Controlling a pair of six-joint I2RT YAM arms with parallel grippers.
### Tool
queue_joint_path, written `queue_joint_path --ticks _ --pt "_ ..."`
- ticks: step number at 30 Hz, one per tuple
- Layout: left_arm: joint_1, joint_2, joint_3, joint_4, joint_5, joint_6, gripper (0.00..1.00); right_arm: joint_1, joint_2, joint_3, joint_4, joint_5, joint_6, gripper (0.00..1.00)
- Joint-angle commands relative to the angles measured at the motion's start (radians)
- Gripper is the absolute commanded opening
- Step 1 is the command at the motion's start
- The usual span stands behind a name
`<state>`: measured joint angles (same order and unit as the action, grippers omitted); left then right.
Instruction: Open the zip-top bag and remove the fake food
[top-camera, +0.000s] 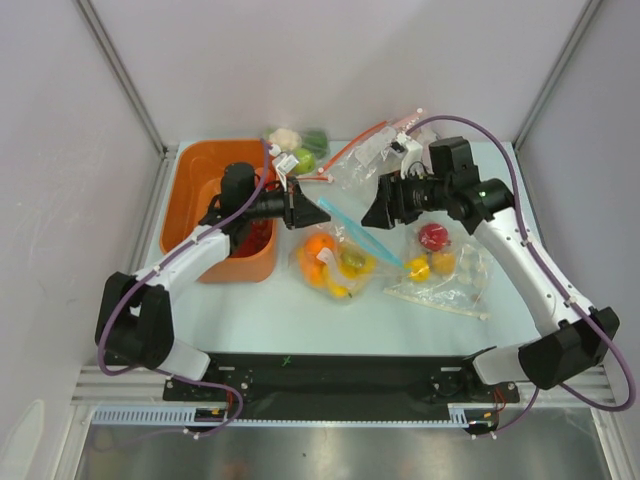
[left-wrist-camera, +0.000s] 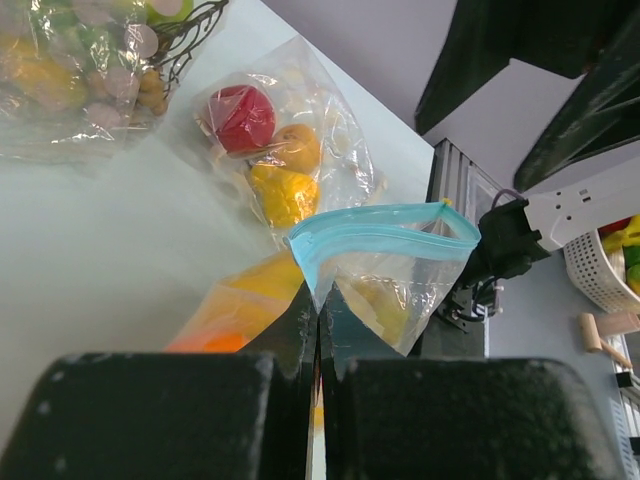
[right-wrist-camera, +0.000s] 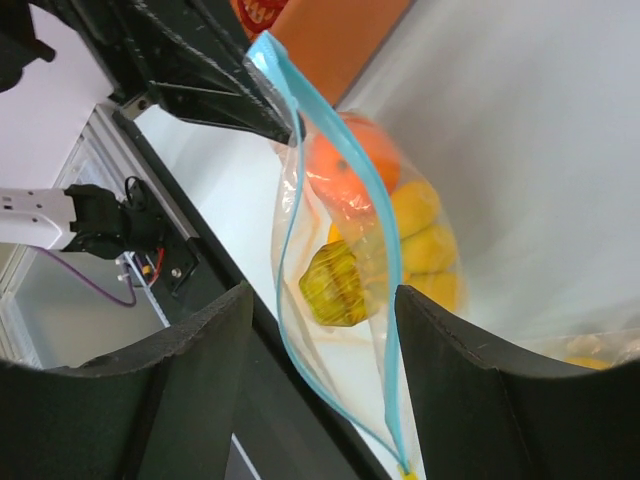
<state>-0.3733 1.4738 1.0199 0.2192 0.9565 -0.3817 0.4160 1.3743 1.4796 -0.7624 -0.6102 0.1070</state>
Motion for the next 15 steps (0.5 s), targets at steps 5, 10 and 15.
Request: queue_joint_path --ticks 5,10,15 --pt "-0.007 -0.001 0.042 0.016 0.065 0.043 0.00 0.003 0.028 -0.056 0.112 0.017 0.008 0.65" --pt "-0.007 0.000 0.046 0.014 0.076 0.046 0.00 0.006 0.042 -0.107 0.152 -0.011 0.011 0.64" --pt "-0.006 0.008 0.062 -0.001 0.082 0.056 0.00 0.023 0.066 -0.140 0.169 -0.025 -0.006 0.65"
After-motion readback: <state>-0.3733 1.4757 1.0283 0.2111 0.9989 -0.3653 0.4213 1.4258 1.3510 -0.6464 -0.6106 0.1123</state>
